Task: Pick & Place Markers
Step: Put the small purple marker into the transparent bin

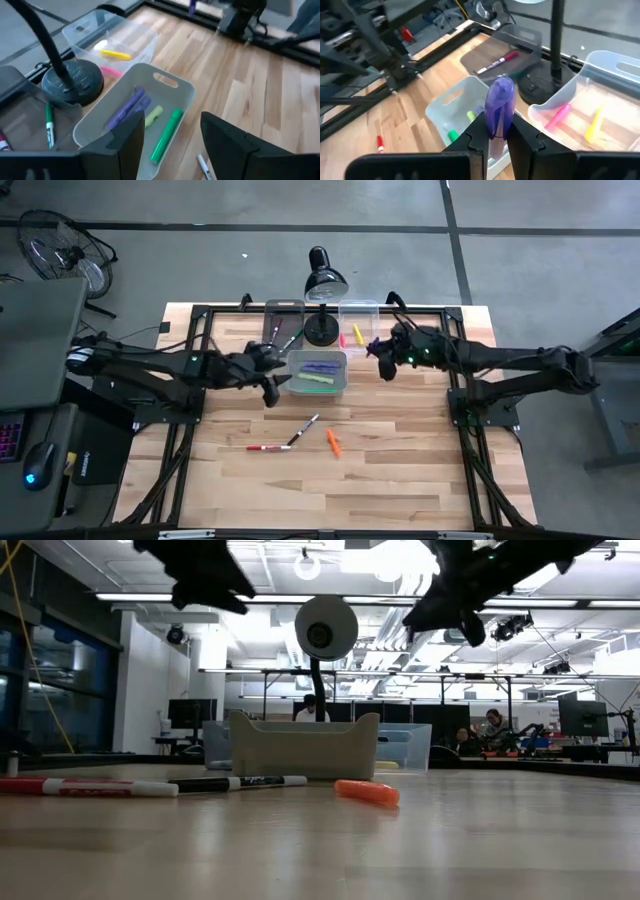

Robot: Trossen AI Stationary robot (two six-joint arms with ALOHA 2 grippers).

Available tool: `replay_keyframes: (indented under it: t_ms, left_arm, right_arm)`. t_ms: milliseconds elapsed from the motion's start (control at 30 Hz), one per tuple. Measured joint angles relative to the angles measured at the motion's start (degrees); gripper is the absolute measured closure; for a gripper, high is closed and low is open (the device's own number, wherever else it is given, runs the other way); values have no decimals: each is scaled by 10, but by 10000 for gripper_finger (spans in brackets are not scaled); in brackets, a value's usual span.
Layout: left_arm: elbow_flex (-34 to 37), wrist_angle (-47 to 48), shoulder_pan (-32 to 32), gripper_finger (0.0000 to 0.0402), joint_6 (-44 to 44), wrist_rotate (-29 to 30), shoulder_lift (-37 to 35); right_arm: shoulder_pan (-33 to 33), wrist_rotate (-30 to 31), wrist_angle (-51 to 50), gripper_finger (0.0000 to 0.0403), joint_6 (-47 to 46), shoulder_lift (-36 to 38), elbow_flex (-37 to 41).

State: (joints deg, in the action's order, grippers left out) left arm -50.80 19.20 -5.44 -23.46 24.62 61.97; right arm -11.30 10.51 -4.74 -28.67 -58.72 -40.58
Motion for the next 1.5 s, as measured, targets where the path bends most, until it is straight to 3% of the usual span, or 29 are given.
replay_keyframes:
  t_ms: [267, 500, 867, 1333, 1500]
  left_arm:
    - [70, -22, 75, 211, 29, -41, -108]
    - [90, -29, 181, 211, 99, -156, -170]
    - [91, -31, 282, 211, 162, -328, -177]
    - [91, -30, 349, 211, 178, -462, -177]
    - [91, -30, 351, 211, 186, -477, -175]
  right_arm:
    - [-95, -57, -107, 362, 4, -91, -114]
    - [-171, -103, -231, 363, -14, -221, -257]
    - [-263, -155, -358, 362, -46, -384, -408]
    - [-337, -249, -371, 360, -69, -433, -376]
    - [-345, -284, -368, 348, -77, -434, -349]
